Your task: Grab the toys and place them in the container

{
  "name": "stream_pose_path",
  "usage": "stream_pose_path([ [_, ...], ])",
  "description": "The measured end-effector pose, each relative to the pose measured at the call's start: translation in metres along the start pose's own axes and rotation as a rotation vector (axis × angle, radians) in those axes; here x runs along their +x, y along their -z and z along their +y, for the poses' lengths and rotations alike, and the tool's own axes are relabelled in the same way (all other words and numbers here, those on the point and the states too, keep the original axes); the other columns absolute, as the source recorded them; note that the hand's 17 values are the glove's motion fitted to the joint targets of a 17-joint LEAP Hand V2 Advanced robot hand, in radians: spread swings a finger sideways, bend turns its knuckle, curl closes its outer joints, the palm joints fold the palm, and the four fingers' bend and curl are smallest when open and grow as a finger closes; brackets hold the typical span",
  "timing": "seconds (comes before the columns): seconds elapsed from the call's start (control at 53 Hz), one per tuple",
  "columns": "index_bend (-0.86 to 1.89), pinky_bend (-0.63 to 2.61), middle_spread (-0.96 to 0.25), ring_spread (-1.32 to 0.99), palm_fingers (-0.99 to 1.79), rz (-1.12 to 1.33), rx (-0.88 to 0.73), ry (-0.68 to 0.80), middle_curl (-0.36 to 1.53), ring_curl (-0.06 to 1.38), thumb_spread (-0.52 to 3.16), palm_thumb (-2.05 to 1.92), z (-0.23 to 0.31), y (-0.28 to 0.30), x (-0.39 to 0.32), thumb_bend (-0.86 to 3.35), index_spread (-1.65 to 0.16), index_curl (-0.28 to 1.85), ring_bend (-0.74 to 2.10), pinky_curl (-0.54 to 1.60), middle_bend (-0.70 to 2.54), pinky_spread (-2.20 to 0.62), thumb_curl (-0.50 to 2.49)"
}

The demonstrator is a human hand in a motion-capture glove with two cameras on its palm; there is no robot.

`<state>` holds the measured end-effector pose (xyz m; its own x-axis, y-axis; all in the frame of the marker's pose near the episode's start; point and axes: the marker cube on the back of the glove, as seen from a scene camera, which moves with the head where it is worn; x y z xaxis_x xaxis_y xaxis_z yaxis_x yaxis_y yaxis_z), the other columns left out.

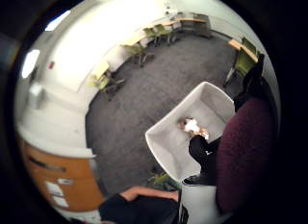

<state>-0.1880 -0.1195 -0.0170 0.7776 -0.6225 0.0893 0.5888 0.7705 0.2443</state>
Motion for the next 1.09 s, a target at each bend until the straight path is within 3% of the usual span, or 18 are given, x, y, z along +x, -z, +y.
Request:
stream_pose_path([
  [0.075,0.51,0.8,-0.29,-0.4,1.15,-0.052,0.009,0.068,0.65,0.52,0.51,0.5,-0.004,-0.015,-0.011,0.26,-0.31,1.28,1.15,0.38,1.04,-0.43,1.05],
  [0.207,0.41,0.79,-0.3,-0.4,1.04,-0.052,-0.225,-0.133,0.64,0.52,0.53,0.42,-0.007,-0.045,-0.025,0.21,-0.31,1.29,1.16,0.38,1.01,-0.41,1.07],
  [0.226,0.18,0.82,-0.3,-0.41,0.76,-0.055,-0.256,-0.129,0.63,0.52,0.63,0.3,-0.006,-0.048,-0.026,0.13,-0.31,1.27,1.2,0.38,0.97,-0.38,1.03],
  [0.245,-0.04,0.87,-0.27,-0.39,0.29,-0.061,-0.278,-0.122,0.61,0.54,0.77,0.06,-0.004,-0.05,-0.026,-0.01,-0.3,1.21,1.19,0.42,0.85,-0.34,0.93],
  [0.283,-0.14,1.02,-0.21,-0.34,-0.13,-0.051,-0.307,-0.114,0.59,0.58,0.83,-0.06,0.0,-0.052,-0.022,-0.09,-0.29,1.12,1.16,0.51,0.72,-0.29,0.86],
  [0.302,-0.13,1.09,-0.16,-0.29,-0.4,-0.037,-0.315,-0.114,0.56,0.53,0.83,-0.14,0.002,-0.053,-0.019,-0.14,-0.28,1.06,0.99,0.52,0.63,-0.25,0.82],
  [0.321,-0.14,1.1,-0.14,-0.28,-0.39,-0.028,-0.316,-0.116,0.54,0.52,0.85,-0.14,0.003,-0.054,-0.016,-0.14,-0.28,1.0,0.96,0.49,0.61,-0.23,0.79],
  [0.339,-0.16,1.1,-0.14,-0.29,-0.19,-0.031,-0.311,-0.121,0.53,0.52,0.89,-0.13,0.004,-0.053,-0.015,-0.12,-0.28,0.95,1.05,0.47,0.62,-0.22,0.77],
  [0.358,-0.12,1.11,-0.1,-0.25,-0.43,-0.044,-0.3,-0.126,0.5,0.43,0.87,-0.17,0.005,-0.052,-0.013,-0.15,-0.28,0.9,0.85,0.46,0.55,-0.19,0.74],
  [0.377,-0.09,1.1,-0.09,-0.22,-0.46,-0.058,-0.288,-0.128,0.48,0.41,0.87,-0.19,0.006,-0.05,-0.012,-0.16,-0.27,0.87,0.79,0.45,0.52,-0.17,0.71],
  [0.528,-0.05,0.98,-0.03,-0.14,-0.43,-0.008,-0.279,-0.089,0.43,0.31,0.86,-0.22,0.024,-0.029,-0.009,-0.17,-0.24,0.61,0.56,0.39,0.4,-0.08,0.53],
  [0.622,-0.01,0.91,-0.03,-0.13,-0.36,0.006,-0.307,-0.279,0.41,0.28,0.85,-0.24,0.03,-0.011,-0.037,-0.17,-0.24,0.51,0.47,0.37,0.34,-0.05,0.44],
  [0.66,0.01,0.88,-0.03,-0.12,-0.34,-0.02,-0.306,-0.289,0.41,0.28,0.85,-0.24,0.043,-0.003,-0.025,-0.17,-0.24,0.47,0.44,0.36,0.33,-0.05,0.41],
  [0.773,0.02,0.83,-0.02,-0.12,-0.3,-0.137,-0.279,-0.226,0.4,0.27,0.84,-0.24,0.099,0.032,0.025,-0.17,-0.23,0.38,0.37,0.34,0.29,-0.04,0.33],
  [0.83,0.02,0.81,-0.02,-0.12,-0.27,0.066,-0.285,-0.217,0.4,0.26,0.84,-0.24,0.135,0.037,0.075,-0.17,-0.24,0.34,0.34,0.33,0.28,-0.03,0.29],
  [0.886,0.03,0.78,-0.02,-0.12,-0.25,0.199,-0.287,-0.279,0.39,0.26,0.84,-0.24,0.172,0.044,0.116,-0.17,-0.24,0.31,0.32,0.32,0.27,-0.03,0.27],
  [1.094,0.07,0.72,-0.03,-0.14,-0.17,0.207,-0.288,-0.47,0.39,0.27,0.83,-0.24,0.315,0.065,0.213,-0.16,-0.25,0.24,0.28,0.31,0.24,-0.02,0.19],
])
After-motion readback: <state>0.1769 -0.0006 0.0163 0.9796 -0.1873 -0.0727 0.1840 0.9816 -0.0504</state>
